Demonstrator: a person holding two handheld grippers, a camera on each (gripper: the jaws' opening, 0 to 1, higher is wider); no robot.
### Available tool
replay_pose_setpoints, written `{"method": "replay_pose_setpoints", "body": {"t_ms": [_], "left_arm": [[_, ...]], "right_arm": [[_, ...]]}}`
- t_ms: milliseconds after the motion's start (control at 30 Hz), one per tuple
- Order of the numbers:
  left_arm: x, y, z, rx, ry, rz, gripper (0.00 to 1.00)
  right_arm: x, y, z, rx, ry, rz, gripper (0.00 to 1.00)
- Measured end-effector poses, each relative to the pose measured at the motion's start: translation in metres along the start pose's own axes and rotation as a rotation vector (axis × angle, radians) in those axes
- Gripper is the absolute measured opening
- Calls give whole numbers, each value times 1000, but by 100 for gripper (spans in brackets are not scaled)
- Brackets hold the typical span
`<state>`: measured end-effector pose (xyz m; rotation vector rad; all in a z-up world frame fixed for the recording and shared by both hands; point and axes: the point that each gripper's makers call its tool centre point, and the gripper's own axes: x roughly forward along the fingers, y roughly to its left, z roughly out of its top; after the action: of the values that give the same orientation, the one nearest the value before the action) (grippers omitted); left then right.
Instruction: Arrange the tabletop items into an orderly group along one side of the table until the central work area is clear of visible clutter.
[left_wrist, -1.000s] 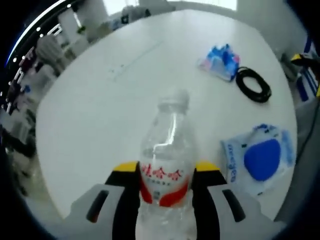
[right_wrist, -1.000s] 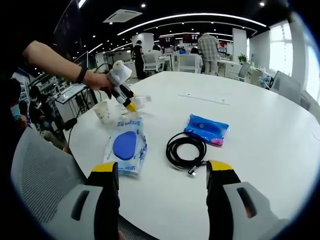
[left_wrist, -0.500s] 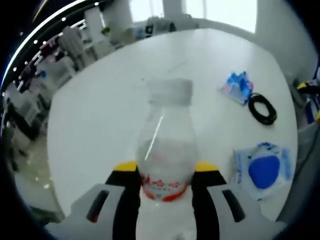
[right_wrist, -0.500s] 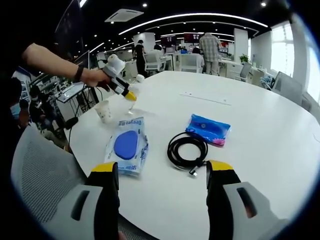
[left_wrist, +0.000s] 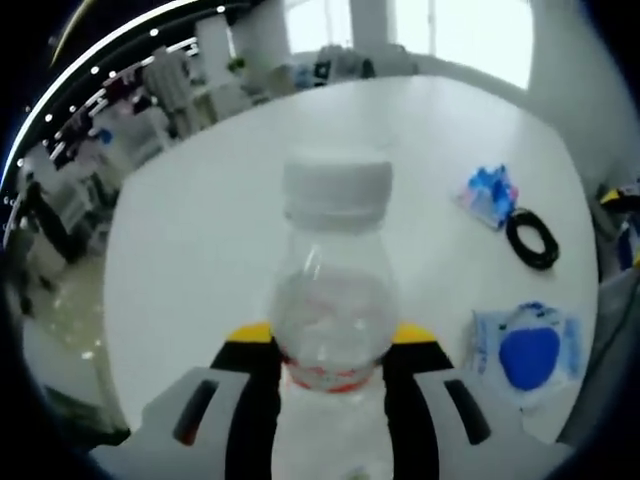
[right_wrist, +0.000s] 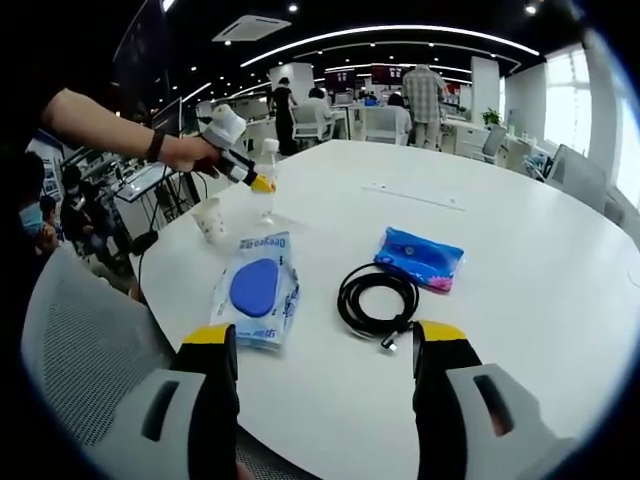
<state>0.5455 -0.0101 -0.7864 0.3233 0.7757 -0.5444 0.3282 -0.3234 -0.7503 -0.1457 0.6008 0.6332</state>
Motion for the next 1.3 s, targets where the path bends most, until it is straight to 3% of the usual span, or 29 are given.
{"method": "replay_pose_setpoints", "body": {"t_ms": [133, 267, 367, 467, 600, 667, 800, 833, 867, 1100, 1300], "left_arm": [[-3, 8, 4, -46, -36, 24, 36], [-4, 23, 10, -223, -127, 64, 36], [-5, 34, 9, -266, -161, 120, 36], [-4, 44, 2, -268, -163, 178, 37], [-6, 52, -8, -336, -162, 240, 37], [-9, 57, -14, -356, -167, 300, 37], [-10, 58, -29, -404, -149, 349, 37], [-12, 63, -21, -439, -220, 374, 37], [-15, 57, -31, -453, -179, 368, 37], [-20, 50, -36, -474, -186, 419, 38], [-19, 49, -35, -467, -176, 410, 38]], "right_arm": [[0, -1, 0, 1, -1, -3, 71], [0, -2, 0, 3, 0, -6, 71], [0, -2, -1, 3, 2, -7, 71], [0, -3, -1, 7, 2, -12, 71], [0, -5, -1, 14, 2, -17, 71], [0, -5, -2, 14, 2, -18, 71], [-1, -6, -1, 19, -1, -23, 71], [0, -6, -2, 21, -1, -23, 71], [0, -6, -2, 21, -1, -24, 71], [0, -5, -2, 18, 0, -19, 71], [-1, -5, -1, 21, -5, -20, 71]]}}
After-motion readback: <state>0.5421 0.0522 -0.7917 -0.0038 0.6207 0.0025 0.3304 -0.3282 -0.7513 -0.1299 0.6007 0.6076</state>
